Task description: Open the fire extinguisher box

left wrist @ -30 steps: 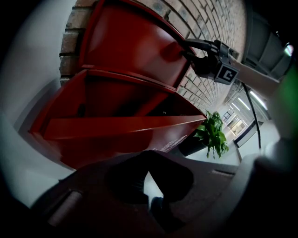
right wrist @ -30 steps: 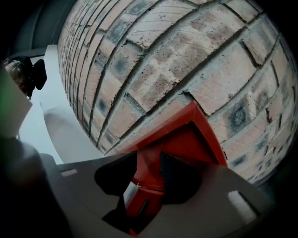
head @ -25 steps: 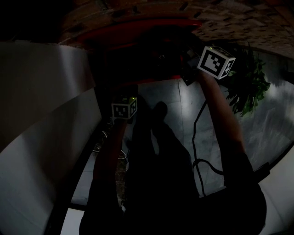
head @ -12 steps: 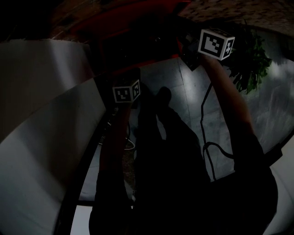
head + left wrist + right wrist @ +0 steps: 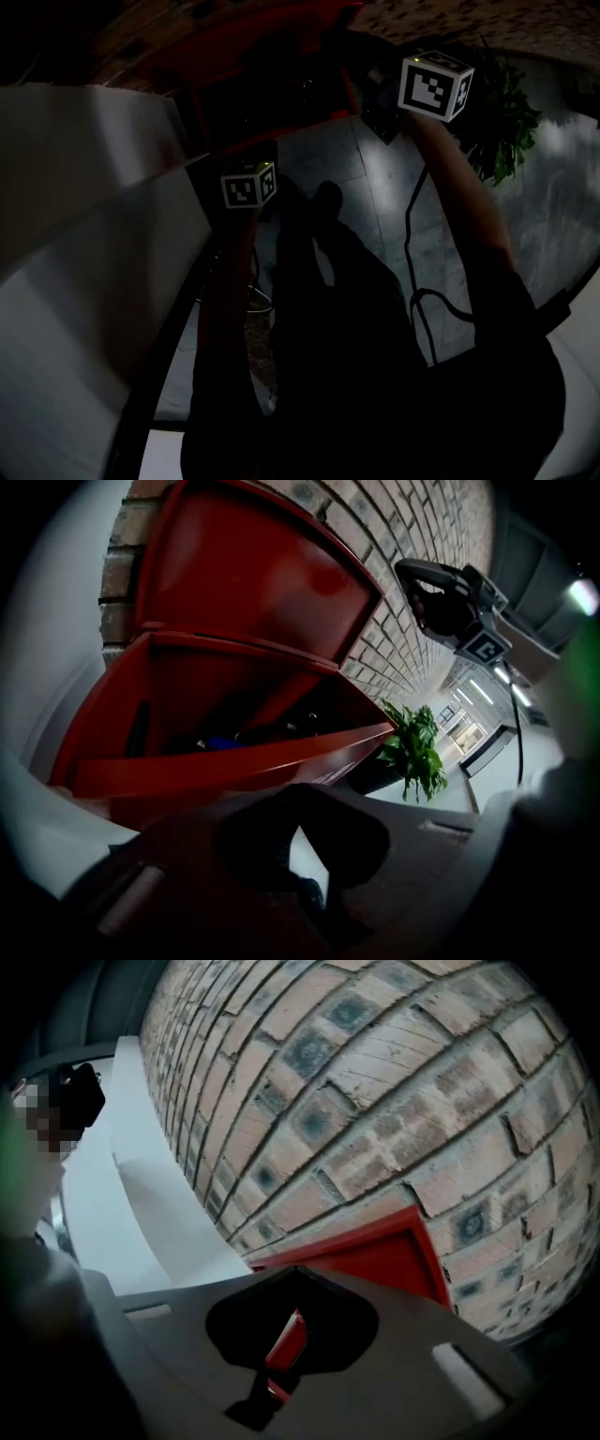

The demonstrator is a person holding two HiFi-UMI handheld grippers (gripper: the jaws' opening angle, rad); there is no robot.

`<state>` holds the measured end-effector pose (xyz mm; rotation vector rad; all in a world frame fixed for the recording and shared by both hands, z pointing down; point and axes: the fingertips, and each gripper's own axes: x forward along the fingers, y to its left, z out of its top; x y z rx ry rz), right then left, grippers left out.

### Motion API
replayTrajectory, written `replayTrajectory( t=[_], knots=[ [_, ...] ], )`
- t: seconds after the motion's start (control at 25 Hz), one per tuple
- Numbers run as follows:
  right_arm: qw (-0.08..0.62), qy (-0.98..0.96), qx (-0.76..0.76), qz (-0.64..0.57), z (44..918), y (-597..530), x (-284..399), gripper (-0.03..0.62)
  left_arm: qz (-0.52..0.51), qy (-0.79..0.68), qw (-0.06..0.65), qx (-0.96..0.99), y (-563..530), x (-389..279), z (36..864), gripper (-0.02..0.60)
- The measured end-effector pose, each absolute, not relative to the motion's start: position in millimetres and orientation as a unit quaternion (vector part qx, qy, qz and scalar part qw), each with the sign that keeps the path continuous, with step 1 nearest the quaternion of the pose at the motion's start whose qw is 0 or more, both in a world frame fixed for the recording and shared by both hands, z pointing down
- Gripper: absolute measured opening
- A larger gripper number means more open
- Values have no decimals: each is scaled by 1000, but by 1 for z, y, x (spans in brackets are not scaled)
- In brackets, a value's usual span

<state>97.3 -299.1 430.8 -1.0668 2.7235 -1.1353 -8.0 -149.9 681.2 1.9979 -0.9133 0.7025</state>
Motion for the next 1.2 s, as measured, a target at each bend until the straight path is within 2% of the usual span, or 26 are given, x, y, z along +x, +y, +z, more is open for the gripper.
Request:
replayTrajectory(
  t=[0.44, 0.72, 0.88, 1.2],
  knots=[
    [63, 919, -243, -304, 365, -270, 79, 2, 272, -360, 392, 802, -149, -6, 675, 0],
    [60, 941, -194, -271, 343, -250, 67, 2, 267, -358, 388, 806, -151, -8, 670, 0],
    [38, 950, -182, -249, 343, -242, 62, 2, 282, -355, 369, 812, -150, -8, 670, 0],
    [-43, 967, -181, -172, 347, -228, 58, 2, 280, -354, 375, 810, -150, -7, 666, 0]
  ],
)
